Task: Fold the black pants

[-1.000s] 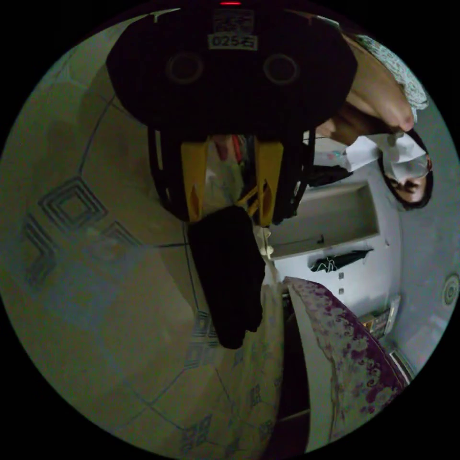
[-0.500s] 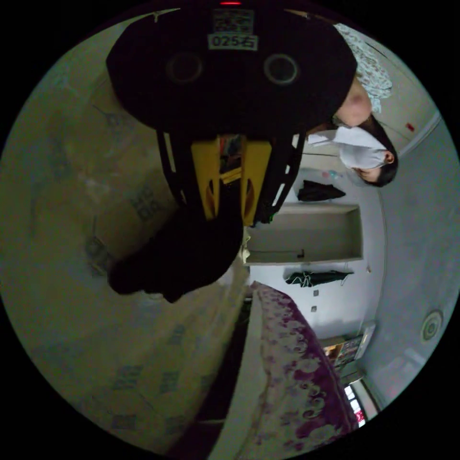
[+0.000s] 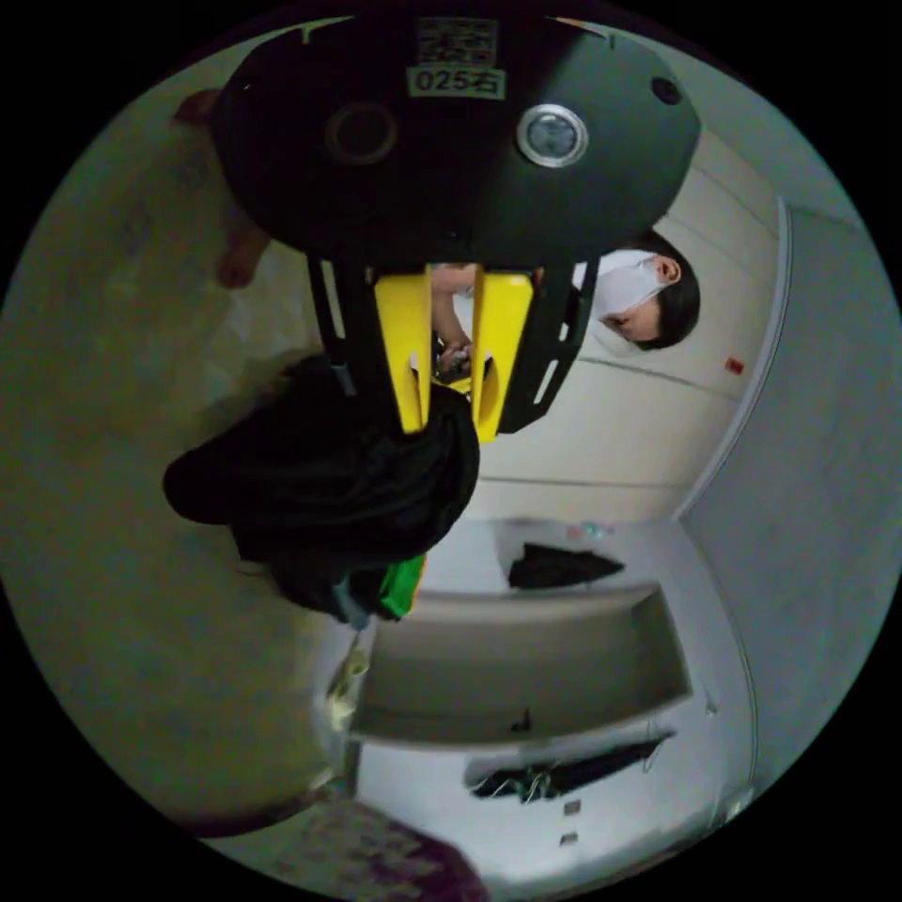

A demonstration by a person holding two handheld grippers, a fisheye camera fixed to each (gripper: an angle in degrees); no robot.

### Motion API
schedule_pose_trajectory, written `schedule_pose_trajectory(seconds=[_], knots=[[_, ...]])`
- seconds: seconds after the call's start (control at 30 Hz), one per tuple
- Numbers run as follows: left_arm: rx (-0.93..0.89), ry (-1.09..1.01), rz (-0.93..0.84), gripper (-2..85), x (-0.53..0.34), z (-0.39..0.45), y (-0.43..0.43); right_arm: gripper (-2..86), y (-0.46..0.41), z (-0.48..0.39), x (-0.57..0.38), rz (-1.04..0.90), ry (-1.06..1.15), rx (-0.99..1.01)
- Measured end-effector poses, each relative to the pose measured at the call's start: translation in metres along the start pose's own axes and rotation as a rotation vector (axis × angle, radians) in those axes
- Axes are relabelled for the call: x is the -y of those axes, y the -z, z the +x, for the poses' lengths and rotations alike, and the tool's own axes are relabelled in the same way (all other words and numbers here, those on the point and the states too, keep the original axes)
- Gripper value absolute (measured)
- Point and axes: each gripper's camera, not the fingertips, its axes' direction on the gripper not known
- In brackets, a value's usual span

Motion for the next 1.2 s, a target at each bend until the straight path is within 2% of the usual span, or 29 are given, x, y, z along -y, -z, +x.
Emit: schedule_pose_trajectory(seconds=[0.07,0.17,0.3,0.4,0.57,0.6,0.67,0.77,0.83,1.03,1.2], knots=[[0.306,-0.019,0.085,-1.6,0.004,0.025,0.109,7.0,-0.095,-0.015,0.069,-0.132,0.126,0.066],[0.6,-0.045,0.159,-1.5,0.003,0.062,0.216,7.1,-0.199,-0.039,0.131,-0.214,0.311,0.13],[0.712,-0.016,0.19,-1.5,-0.027,0.085,0.278,7.3,-0.291,-0.02,0.169,-0.252,0.36,0.121],[0.675,0.046,0.162,-1.5,-0.075,0.076,0.271,7.2,-0.351,0.046,0.184,-0.299,0.282,0.032],[0.429,0.312,-0.033,-1.5,-0.172,0.006,0.177,7.1,-0.428,0.223,0.182,-0.34,-0.084,-0.162],[0.407,0.332,-0.046,-1.5,-0.182,0.001,0.169,7.1,-0.433,0.237,0.181,-0.329,-0.108,-0.141],[0.308,0.369,0.068,-1.4,-0.213,0.001,0.173,7.2,-0.452,0.271,0.182,-0.292,-0.156,-0.016],[0.253,0.378,0.135,-1.4,-0.228,0.015,0.201,7.4,-0.483,0.27,0.184,-0.307,-0.069,-0.061],[0.288,0.35,0.143,-1.4,-0.228,0.031,0.215,7.5,-0.501,0.261,0.183,-0.312,-0.015,-0.062],[0.28,0.339,0.058,-1.2,-0.232,0.043,0.219,7.7,-0.558,0.26,0.181,-0.366,0.074,-0.259],[0.184,0.329,0.088,-0.3,-0.249,0.034,0.233,7.8,-0.568,0.274,0.164,-0.305,0.002,-0.149]])
